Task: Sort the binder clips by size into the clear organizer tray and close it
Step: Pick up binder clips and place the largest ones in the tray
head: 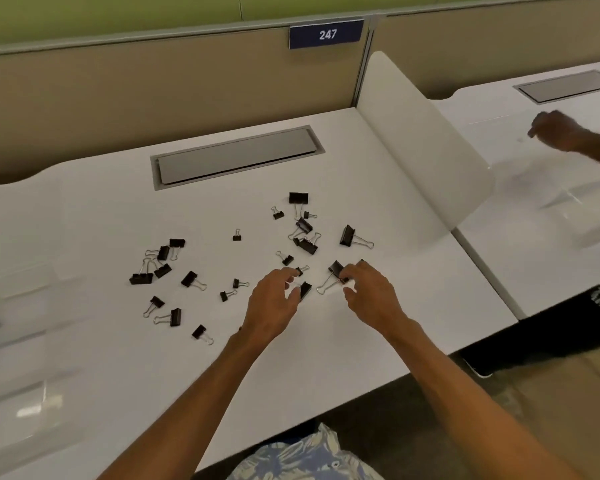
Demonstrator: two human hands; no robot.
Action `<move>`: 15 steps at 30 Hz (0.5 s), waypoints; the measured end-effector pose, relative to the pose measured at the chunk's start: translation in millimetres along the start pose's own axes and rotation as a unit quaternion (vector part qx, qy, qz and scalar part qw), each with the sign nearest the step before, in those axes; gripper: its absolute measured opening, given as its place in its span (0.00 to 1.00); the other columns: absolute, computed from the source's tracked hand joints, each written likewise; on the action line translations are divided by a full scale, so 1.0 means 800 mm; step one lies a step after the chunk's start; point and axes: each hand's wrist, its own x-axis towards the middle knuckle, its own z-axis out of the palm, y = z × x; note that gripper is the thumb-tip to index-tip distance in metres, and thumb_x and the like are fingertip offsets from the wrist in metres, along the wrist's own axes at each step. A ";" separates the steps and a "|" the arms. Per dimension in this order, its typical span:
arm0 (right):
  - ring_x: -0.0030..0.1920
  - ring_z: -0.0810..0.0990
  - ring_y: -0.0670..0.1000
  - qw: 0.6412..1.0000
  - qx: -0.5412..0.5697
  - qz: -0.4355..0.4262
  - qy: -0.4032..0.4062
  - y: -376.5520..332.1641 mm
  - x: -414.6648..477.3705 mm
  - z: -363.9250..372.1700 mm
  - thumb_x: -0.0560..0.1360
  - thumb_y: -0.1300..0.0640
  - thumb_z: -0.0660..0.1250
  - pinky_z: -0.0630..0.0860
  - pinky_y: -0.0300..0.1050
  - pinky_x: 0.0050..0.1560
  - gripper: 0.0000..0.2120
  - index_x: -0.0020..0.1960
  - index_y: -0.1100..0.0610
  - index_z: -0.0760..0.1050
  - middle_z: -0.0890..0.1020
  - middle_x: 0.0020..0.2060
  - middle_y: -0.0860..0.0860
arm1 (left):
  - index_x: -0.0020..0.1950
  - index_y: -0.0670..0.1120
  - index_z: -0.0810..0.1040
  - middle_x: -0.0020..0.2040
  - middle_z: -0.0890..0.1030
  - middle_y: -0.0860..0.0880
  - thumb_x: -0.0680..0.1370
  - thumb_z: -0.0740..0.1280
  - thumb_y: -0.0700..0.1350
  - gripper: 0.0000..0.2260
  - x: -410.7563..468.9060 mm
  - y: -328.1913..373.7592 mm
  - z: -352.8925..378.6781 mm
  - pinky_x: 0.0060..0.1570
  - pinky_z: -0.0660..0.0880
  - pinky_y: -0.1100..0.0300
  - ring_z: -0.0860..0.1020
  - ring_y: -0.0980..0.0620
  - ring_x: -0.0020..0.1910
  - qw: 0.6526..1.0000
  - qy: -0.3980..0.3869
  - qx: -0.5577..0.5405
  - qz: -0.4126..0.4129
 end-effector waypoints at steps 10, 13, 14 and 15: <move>0.70 0.67 0.56 0.915 -0.278 -0.252 -0.147 0.020 0.085 -0.003 0.70 0.68 0.66 0.64 0.50 0.64 0.34 0.75 0.55 0.64 0.64 0.76 0.55 | 0.63 0.46 0.77 0.59 0.80 0.49 0.79 0.66 0.42 0.13 0.055 0.013 0.018 0.57 0.67 0.66 0.76 0.52 0.57 0.999 0.023 0.002 -0.024; 0.64 0.70 0.55 0.906 -0.270 -0.286 -0.154 0.024 0.098 -0.001 0.71 0.70 0.64 0.66 0.47 0.60 0.32 0.73 0.56 0.66 0.70 0.69 0.54 | 0.63 0.46 0.78 0.58 0.80 0.50 0.79 0.65 0.43 0.12 0.062 0.017 0.018 0.55 0.67 0.66 0.75 0.52 0.56 0.999 0.027 0.001 -0.029; 0.62 0.71 0.55 0.906 -0.261 -0.297 -0.150 0.026 0.101 0.001 0.71 0.71 0.64 0.66 0.47 0.59 0.31 0.73 0.57 0.66 0.72 0.67 0.54 | 0.63 0.46 0.78 0.57 0.80 0.50 0.79 0.65 0.43 0.12 0.064 0.019 0.018 0.55 0.66 0.66 0.75 0.52 0.56 0.999 0.028 0.001 -0.031; 0.61 0.72 0.55 0.908 -0.248 -0.306 -0.143 0.029 0.104 0.001 0.71 0.71 0.64 0.67 0.46 0.58 0.30 0.72 0.57 0.67 0.73 0.65 0.54 | 0.62 0.46 0.78 0.57 0.80 0.50 0.79 0.65 0.43 0.12 0.065 0.021 0.018 0.54 0.66 0.66 0.75 0.53 0.56 0.999 0.031 -0.001 -0.033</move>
